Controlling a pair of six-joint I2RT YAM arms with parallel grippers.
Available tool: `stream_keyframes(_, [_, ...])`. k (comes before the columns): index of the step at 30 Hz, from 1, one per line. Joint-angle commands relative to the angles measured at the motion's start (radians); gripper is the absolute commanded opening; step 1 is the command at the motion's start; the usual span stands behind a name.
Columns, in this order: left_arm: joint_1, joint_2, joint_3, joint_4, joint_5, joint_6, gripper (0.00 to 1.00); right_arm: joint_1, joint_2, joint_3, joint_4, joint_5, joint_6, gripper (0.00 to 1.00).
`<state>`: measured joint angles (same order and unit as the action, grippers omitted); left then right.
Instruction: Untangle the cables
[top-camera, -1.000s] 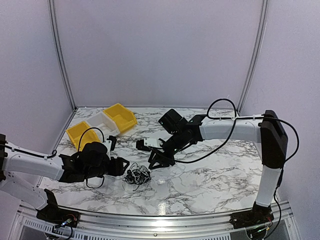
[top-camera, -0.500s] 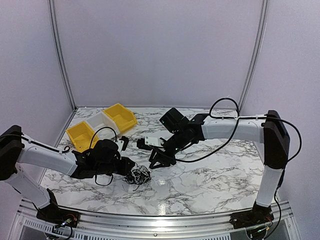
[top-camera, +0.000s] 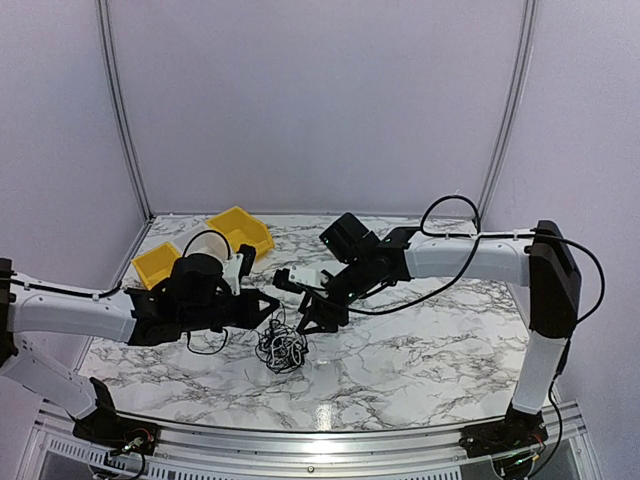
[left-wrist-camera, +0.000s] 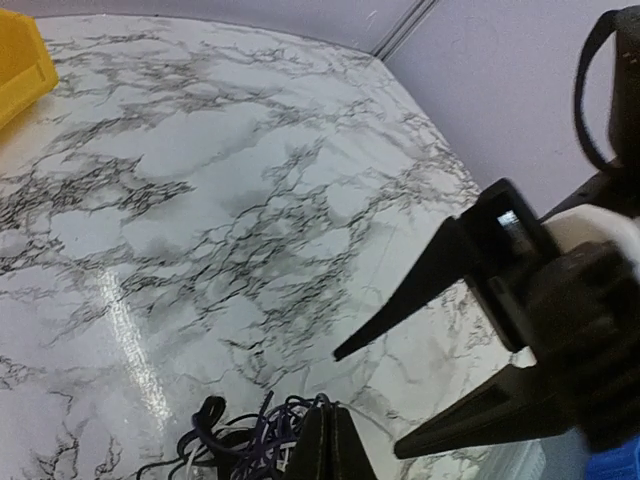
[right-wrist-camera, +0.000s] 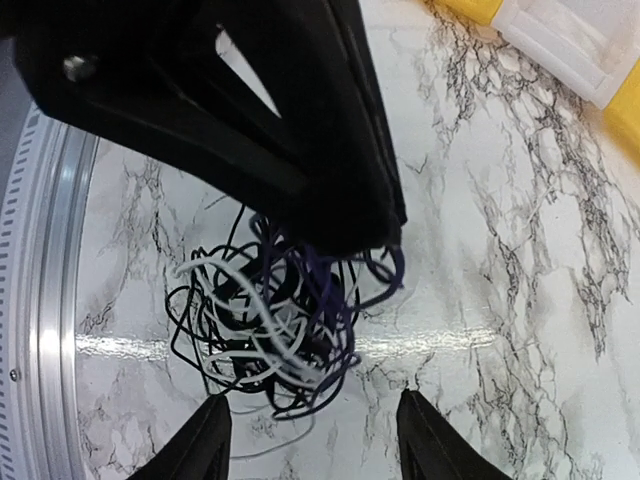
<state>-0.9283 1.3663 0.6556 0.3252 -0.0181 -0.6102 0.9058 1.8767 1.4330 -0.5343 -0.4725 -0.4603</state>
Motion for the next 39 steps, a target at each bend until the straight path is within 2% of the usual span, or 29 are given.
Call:
stream_keyframes(1, [0.002,-0.07,0.063,0.02,0.1,-0.032,0.0,0.007,-0.059,0.047,0.06,0.054,0.053,0.58])
stream_keyframes(8, [0.002,-0.08,0.164,-0.051,0.162,-0.007,0.0,0.006,-0.067,0.066,0.063,-0.005,0.069,0.55])
stream_keyframes(13, [0.0,-0.049,0.192,-0.08,0.179,0.005,0.0,0.007,-0.15,0.024,0.086,-0.001,0.045,0.52])
stream_keyframes(22, [-0.003,-0.042,0.19,-0.084,0.179,0.021,0.0,0.006,-0.145,0.033,0.085,-0.005,0.036,0.29])
stream_keyframes(26, [-0.003,-0.055,0.186,-0.09,0.182,0.024,0.0,0.007,-0.135,0.02,0.102,0.001,0.036,0.28])
stream_keyframes(30, [-0.003,-0.067,0.182,-0.102,0.177,0.029,0.0,0.007,-0.125,0.023,0.106,0.001,0.032,0.04])
stream_keyframes(31, [-0.003,-0.072,0.182,-0.107,0.172,0.032,0.0,0.006,-0.126,0.021,0.106,0.004,0.03,0.0])
stream_keyframes(33, [-0.003,-0.08,0.184,-0.131,0.15,0.042,0.0,0.005,-0.13,0.018,0.106,0.011,0.028,0.0])
stream_keyframes(34, [-0.003,-0.085,0.187,-0.146,0.134,0.048,0.01,0.005,-0.133,0.016,0.107,0.014,0.028,0.0])
stream_keyframes(37, [-0.008,-0.128,0.17,-0.184,0.072,0.083,0.39,0.001,-0.146,0.021,0.101,0.01,0.035,0.0])
stream_keyframes(39, [-0.015,-0.171,0.095,-0.16,0.026,0.1,0.52,-0.001,-0.153,0.034,0.088,0.004,0.039,0.0])
